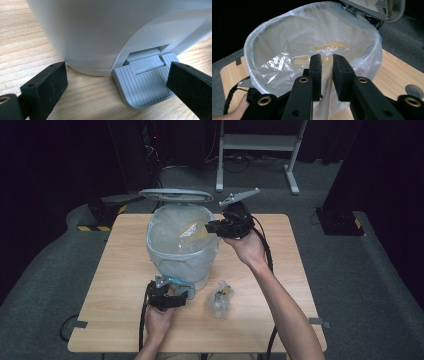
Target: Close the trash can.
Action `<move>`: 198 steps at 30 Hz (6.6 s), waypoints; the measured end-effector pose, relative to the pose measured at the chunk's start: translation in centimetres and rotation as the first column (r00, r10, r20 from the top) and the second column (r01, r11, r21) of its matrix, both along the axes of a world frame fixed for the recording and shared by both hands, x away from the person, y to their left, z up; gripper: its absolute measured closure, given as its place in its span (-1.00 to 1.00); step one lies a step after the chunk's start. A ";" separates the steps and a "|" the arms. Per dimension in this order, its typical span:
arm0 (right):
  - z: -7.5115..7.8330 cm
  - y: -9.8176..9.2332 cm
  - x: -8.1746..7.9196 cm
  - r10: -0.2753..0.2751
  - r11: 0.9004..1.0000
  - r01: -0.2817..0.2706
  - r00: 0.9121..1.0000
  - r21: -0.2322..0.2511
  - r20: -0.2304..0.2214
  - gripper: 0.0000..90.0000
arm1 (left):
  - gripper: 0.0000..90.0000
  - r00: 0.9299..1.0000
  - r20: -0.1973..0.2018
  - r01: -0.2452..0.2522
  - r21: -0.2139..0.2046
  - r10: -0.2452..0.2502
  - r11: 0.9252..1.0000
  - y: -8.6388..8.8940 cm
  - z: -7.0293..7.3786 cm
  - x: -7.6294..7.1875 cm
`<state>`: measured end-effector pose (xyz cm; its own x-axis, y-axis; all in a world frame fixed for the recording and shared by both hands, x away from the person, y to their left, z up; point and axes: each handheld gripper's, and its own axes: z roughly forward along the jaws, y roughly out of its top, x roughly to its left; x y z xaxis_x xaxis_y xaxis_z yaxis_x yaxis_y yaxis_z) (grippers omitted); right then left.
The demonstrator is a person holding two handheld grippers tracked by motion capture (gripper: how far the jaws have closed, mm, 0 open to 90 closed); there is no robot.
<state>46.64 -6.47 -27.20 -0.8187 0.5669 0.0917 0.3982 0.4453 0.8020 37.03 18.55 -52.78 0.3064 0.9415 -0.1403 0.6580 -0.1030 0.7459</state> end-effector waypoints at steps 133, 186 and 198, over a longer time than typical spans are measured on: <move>-16.4 -6.4 -11.6 -0.178 0.971 0.177 0.984 0.162 -0.005 -0.30 | -0.92 1.000 0.001 0.005 0.000 -0.005 1.000 0.1 0.0 0.0; -23.7 -3.1 -10.3 -0.195 0.980 0.192 0.979 -0.051 -0.067 -0.13 | -0.92 1.000 0.002 0.005 0.003 -0.005 1.000 0.1 0.0 0.0; -24.5 -3.6 -10.3 -0.201 0.979 0.198 0.978 -0.057 -0.053 0.38 | -0.92 1.000 0.001 0.006 0.002 -0.006 1.000 0.1 0.0 0.0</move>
<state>36.32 -10.04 -51.66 -0.6826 0.7236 0.1026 0.5288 0.3921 0.7527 37.04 18.66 -52.77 0.3123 0.9399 -0.1378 0.6566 -0.1087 0.7463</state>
